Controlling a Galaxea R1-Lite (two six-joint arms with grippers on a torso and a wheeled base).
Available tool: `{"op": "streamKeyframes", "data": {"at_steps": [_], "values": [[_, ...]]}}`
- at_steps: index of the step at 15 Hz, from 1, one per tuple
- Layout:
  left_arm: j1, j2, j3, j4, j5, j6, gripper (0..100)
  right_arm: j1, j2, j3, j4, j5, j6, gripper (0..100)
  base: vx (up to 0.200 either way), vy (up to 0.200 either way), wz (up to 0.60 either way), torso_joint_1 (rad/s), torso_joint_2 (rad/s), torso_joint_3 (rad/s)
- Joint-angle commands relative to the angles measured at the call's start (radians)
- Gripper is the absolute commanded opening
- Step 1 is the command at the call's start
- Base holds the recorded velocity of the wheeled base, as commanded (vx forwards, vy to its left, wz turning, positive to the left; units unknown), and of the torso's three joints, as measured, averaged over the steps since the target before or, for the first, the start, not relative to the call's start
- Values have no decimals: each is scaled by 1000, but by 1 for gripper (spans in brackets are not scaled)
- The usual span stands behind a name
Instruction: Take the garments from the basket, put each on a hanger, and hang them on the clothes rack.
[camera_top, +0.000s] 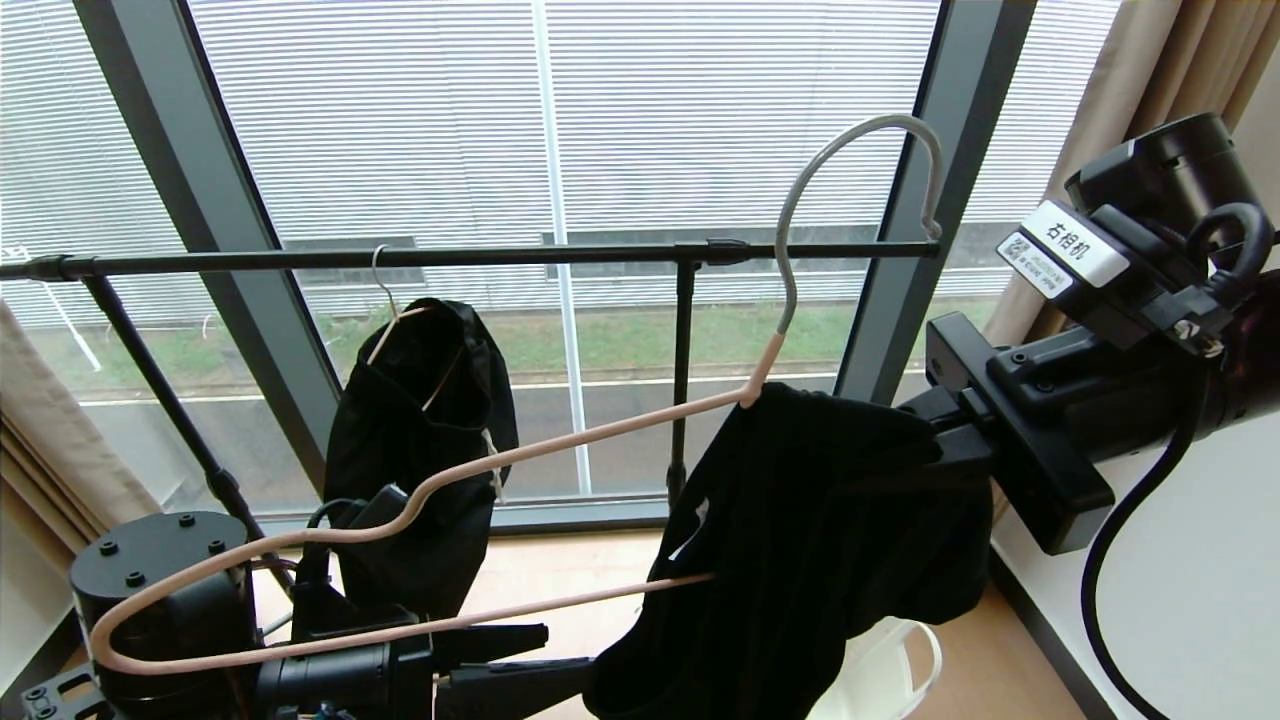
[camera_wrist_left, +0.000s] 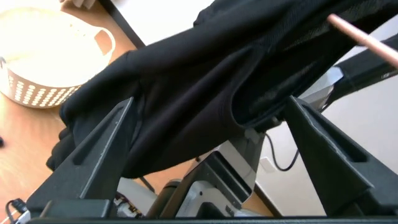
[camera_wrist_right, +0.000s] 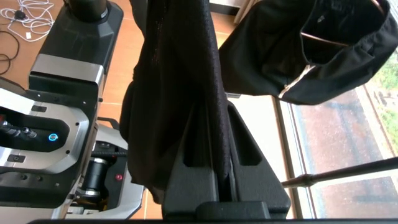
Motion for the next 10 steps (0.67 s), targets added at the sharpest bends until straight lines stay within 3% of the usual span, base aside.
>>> {"op": "streamKeyframes", "data": {"at_steps": [1,10], "values": [[-4,10,0,-1,0,1,100,6,6,-2,0,0,0,0,0,0,0,0,0,0],[-15,22,0,-1,1,2,100,46,6,-6,-32,0,3,0,0,0,0,0,0,0]]}}
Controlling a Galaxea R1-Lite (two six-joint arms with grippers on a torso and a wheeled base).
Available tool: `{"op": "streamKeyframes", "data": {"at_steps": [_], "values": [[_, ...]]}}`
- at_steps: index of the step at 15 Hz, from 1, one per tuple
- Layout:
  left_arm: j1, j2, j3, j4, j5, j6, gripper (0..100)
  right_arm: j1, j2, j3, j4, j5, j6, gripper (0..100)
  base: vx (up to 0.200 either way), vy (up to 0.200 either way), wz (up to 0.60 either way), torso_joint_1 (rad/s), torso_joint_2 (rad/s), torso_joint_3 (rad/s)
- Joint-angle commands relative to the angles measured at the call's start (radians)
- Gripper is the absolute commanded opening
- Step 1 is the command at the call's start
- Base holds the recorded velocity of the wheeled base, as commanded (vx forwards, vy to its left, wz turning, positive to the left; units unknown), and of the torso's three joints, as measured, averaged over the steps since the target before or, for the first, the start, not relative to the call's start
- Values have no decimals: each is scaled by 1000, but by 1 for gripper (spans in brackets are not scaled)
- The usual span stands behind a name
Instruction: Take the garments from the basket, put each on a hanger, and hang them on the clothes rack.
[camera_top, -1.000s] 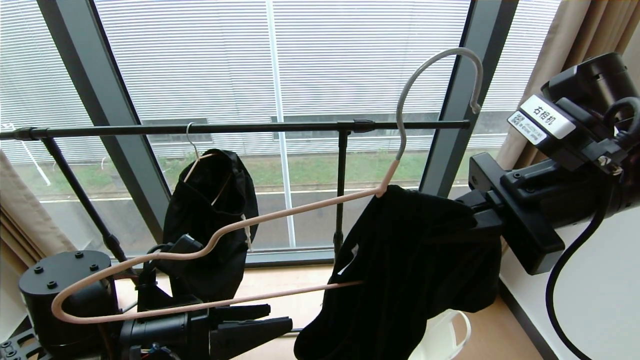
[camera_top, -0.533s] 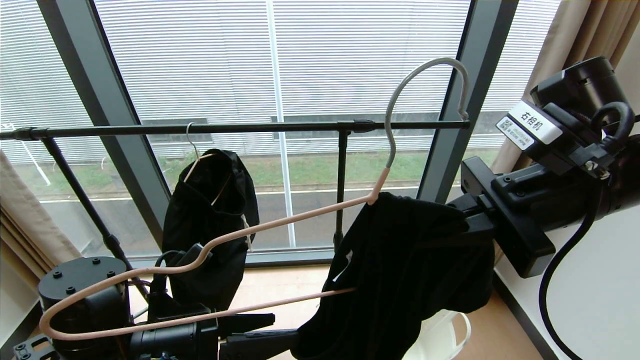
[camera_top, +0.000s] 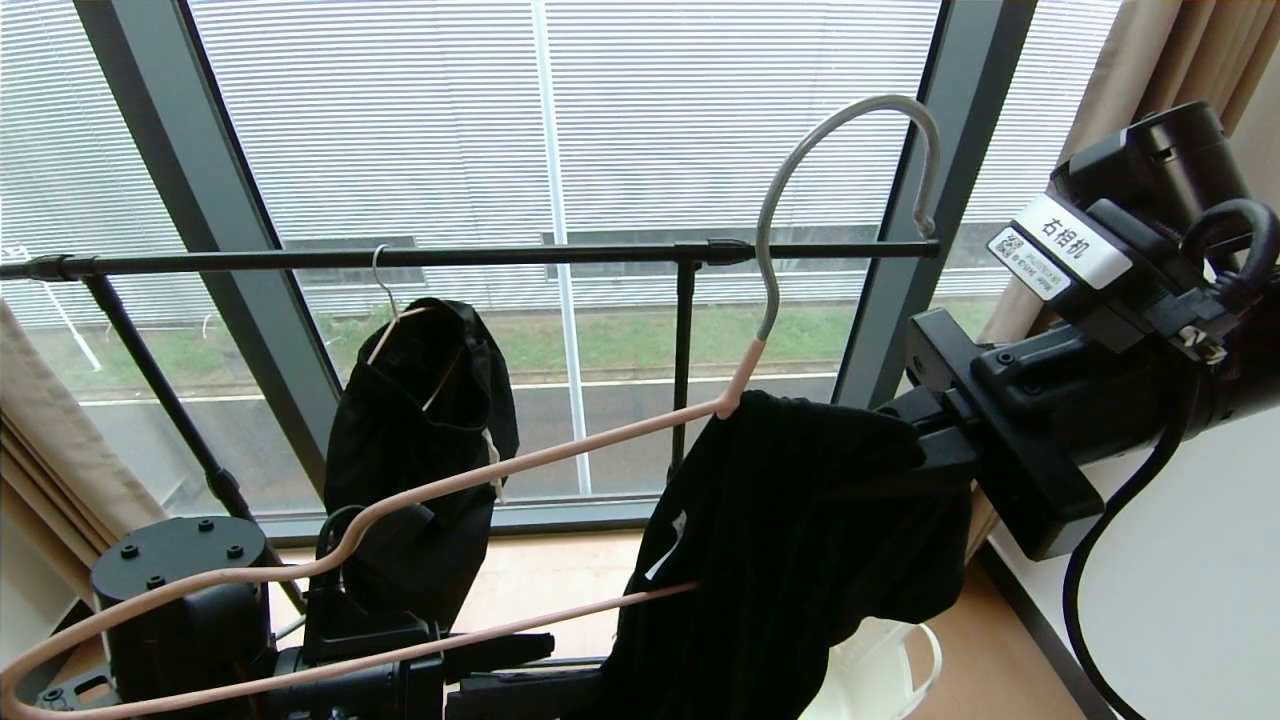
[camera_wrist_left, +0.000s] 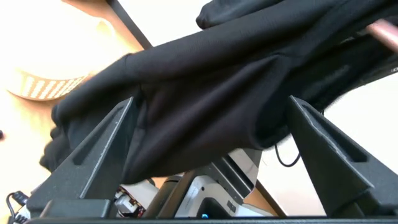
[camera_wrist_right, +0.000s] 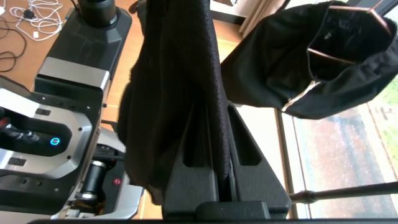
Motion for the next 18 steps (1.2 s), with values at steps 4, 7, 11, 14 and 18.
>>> {"op": "streamKeyframes", "data": {"at_steps": [4,7,11,14,18], "values": [[-1,2,15,-2,0,40,100,0,3,3,-4,0,5,0,0,0,0,0,0,0],[-3,3,18,0,3,53,100,0,18,2,-4,1,7,0,0,0,0,0,0,0],[-18,41,23,0,29,79,100,0,14,-1,-4,4,8,0,0,0,0,0,0,0],[-21,41,18,-2,58,79,0,0,12,0,-4,4,7,0,0,0,0,0,0,0],[-10,23,17,-7,60,80,0,-23,6,25,-4,6,7,0,0,0,0,0,0,0]]}}
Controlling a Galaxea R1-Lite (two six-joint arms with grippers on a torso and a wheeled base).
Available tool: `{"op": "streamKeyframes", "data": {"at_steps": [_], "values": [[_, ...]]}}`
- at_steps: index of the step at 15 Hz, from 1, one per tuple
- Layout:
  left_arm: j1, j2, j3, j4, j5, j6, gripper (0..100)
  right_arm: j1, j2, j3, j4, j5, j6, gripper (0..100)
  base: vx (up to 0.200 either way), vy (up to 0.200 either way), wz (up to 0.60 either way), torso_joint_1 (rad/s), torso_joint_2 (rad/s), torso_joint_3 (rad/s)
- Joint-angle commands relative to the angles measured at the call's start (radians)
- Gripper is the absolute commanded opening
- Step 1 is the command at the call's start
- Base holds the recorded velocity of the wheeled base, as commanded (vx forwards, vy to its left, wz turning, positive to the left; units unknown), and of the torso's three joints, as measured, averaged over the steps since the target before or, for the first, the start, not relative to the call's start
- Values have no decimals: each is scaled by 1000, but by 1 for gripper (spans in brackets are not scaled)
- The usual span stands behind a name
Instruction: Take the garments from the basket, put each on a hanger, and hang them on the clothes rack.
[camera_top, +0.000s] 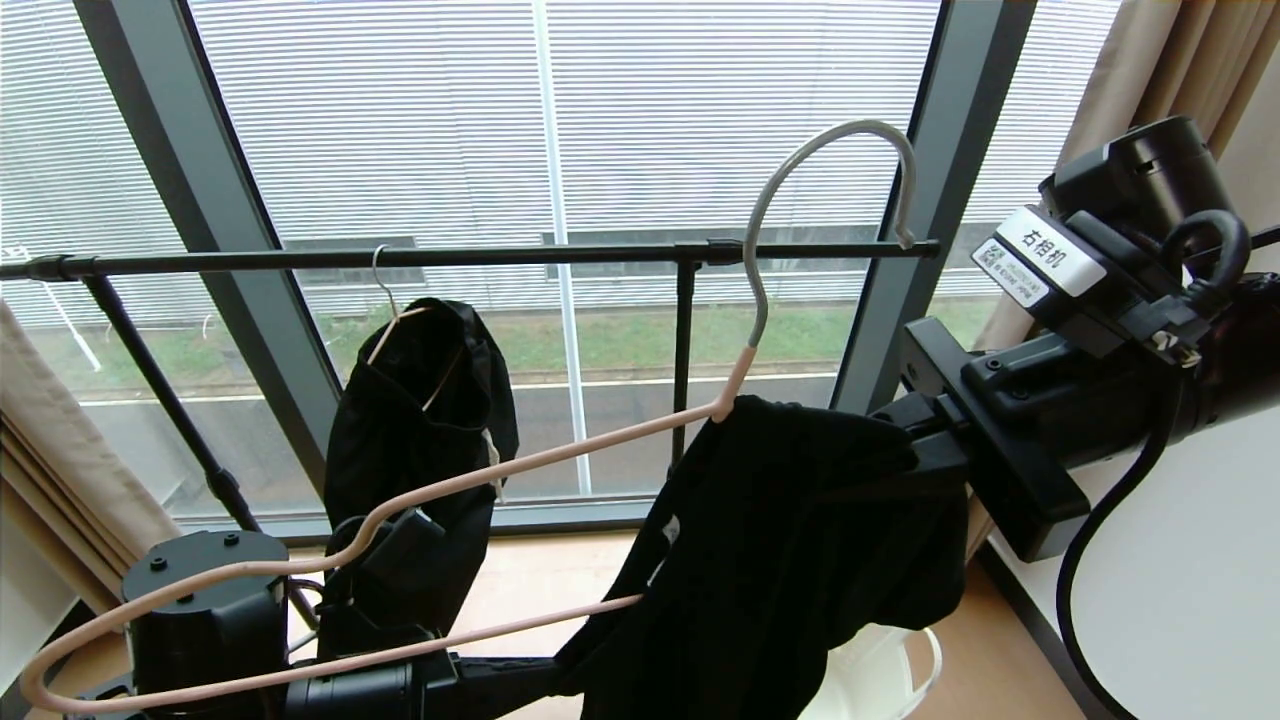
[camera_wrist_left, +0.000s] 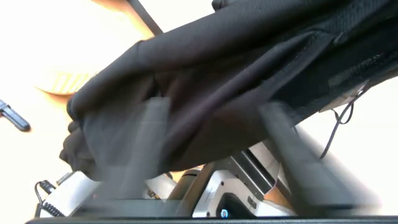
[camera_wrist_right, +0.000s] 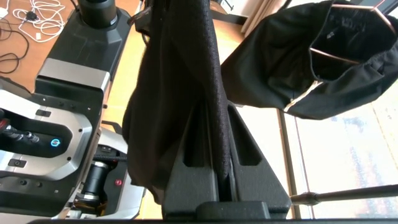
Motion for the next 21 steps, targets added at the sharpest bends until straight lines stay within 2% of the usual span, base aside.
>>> {"op": "streamKeyframes", "data": {"at_steps": [1,7,9,11,13,14,21], "values": [[9,-10,-2,0,0,0,0,-24,-9,21,1,1,-1,0,0,0,0,0,0,0],[98,-38,-26,0,-2,0,0,-160,-56,111,-1,12,-8,0,0,0,0,0,0,0],[122,-52,-35,0,-2,3,0,-182,-55,151,-24,5,-11,0,0,0,0,0,0,0],[144,-63,-40,0,-2,4,0,-194,-53,217,-114,-7,-11,0,0,0,0,0,0,0],[170,-76,-48,2,-2,10,0,-203,-55,260,-160,-53,-10,0,0,0,0,0,0,0],[182,-81,-49,2,-2,18,0,-206,-55,271,-162,-81,-10,0,0,0,0,0,0,0],[216,-81,-61,2,-2,23,0,-272,-78,309,-165,-84,-11,0,0,0,0,0,0,0]]}}
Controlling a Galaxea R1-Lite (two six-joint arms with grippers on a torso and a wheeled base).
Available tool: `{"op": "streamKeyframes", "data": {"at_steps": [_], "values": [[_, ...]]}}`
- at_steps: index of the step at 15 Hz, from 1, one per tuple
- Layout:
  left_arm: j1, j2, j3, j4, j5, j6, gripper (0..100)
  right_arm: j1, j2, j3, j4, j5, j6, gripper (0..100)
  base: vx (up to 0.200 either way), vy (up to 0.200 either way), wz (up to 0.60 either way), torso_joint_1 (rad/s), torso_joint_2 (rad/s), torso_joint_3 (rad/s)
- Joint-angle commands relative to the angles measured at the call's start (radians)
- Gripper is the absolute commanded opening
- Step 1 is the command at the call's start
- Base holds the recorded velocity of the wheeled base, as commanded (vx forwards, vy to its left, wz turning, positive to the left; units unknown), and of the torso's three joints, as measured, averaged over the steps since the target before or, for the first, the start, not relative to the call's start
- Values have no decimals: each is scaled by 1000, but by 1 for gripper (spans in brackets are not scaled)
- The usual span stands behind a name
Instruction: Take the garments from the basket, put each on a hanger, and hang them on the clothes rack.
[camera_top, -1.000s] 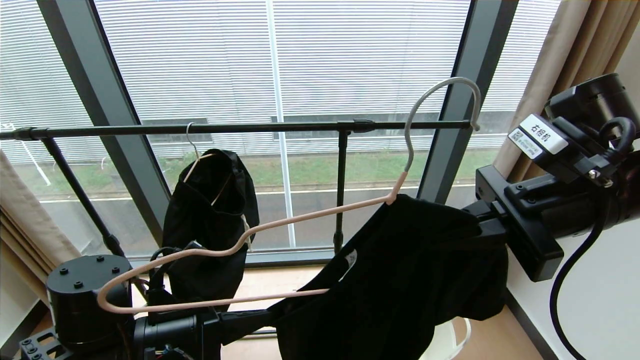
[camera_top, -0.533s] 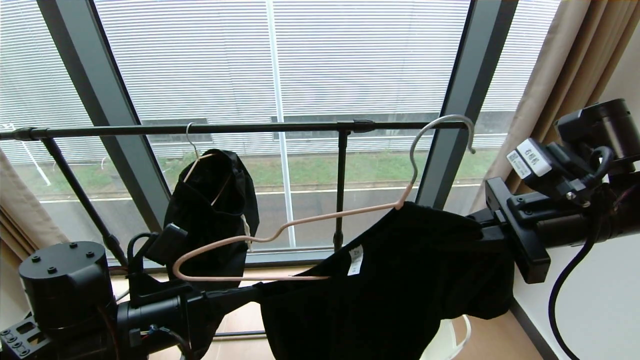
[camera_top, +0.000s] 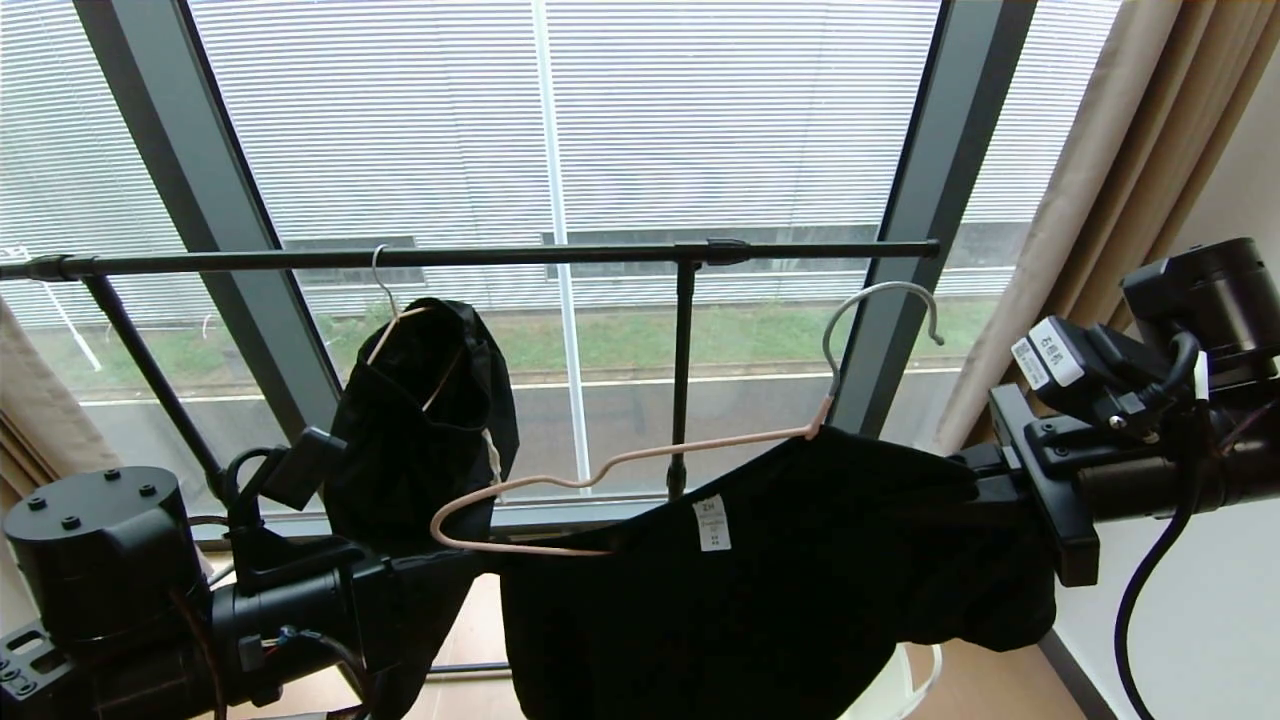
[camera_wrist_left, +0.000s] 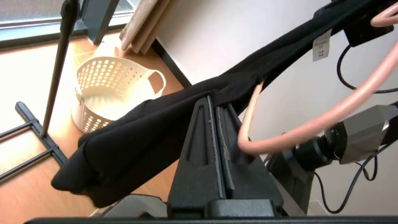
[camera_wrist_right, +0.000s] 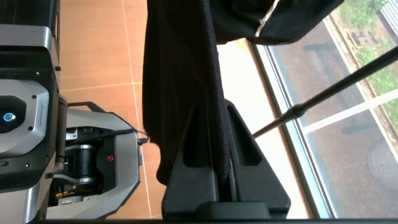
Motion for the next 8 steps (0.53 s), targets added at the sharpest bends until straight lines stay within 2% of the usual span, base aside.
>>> {"op": "streamKeyframes", "data": {"at_steps": [1,5,8], "values": [[7,-1,-3,0,0,0,0,-23,-19,18,-1,0,-2,0,0,0,0,0,0,0],[10,-13,-5,0,0,0,0,-44,-36,35,1,-6,-10,0,0,0,0,0,0,0],[12,-40,-5,1,0,0,0,-49,-44,51,-1,-52,-17,0,0,0,0,0,0,0]]}}
